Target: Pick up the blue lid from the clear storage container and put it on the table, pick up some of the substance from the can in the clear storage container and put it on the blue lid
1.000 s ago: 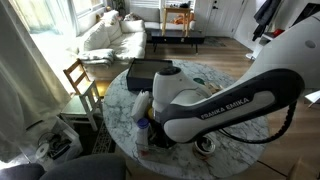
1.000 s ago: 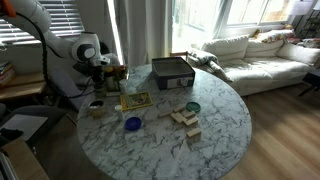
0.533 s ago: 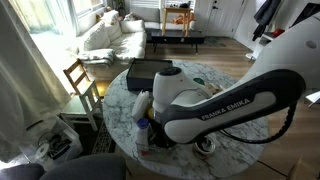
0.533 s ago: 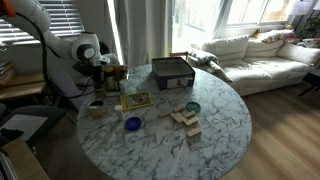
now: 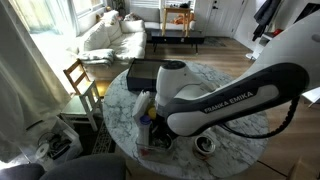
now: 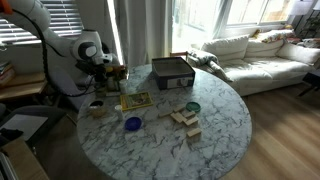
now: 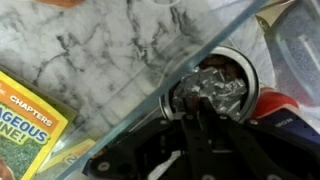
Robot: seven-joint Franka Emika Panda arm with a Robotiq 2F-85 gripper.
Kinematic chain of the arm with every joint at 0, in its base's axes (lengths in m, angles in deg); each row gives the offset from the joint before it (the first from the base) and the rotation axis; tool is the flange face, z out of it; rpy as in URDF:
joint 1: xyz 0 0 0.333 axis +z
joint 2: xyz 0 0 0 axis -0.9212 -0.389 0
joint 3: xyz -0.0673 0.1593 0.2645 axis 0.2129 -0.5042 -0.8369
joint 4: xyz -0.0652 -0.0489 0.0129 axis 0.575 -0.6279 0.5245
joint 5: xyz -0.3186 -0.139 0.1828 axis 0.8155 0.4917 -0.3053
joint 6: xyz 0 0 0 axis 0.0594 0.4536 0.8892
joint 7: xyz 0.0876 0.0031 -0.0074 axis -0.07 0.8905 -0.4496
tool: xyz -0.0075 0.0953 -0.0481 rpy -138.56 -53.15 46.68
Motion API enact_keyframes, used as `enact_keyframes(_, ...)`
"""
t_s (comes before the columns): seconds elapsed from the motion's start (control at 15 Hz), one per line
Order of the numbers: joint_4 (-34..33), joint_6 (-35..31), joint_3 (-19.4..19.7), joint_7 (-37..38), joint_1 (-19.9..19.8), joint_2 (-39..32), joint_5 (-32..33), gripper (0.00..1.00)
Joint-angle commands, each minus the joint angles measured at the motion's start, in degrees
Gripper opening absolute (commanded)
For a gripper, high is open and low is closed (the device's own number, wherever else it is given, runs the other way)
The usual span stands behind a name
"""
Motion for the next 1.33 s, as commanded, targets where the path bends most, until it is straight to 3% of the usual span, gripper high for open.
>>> enact_keyframes(0.0, 2.44, -2.26, -0.35, -2.22, -0.74, 2.36, -0.19, 0.03)
enact_keyframes(0.87, 4.41, 1.66, -0.93, -7.89, -2.48, 12.57, 0.01, 0.03)
enact_keyframes(1.27, 6.76, 7.2, -0.83, -9.24, -3.37, 20.76, 1.09, 0.03)
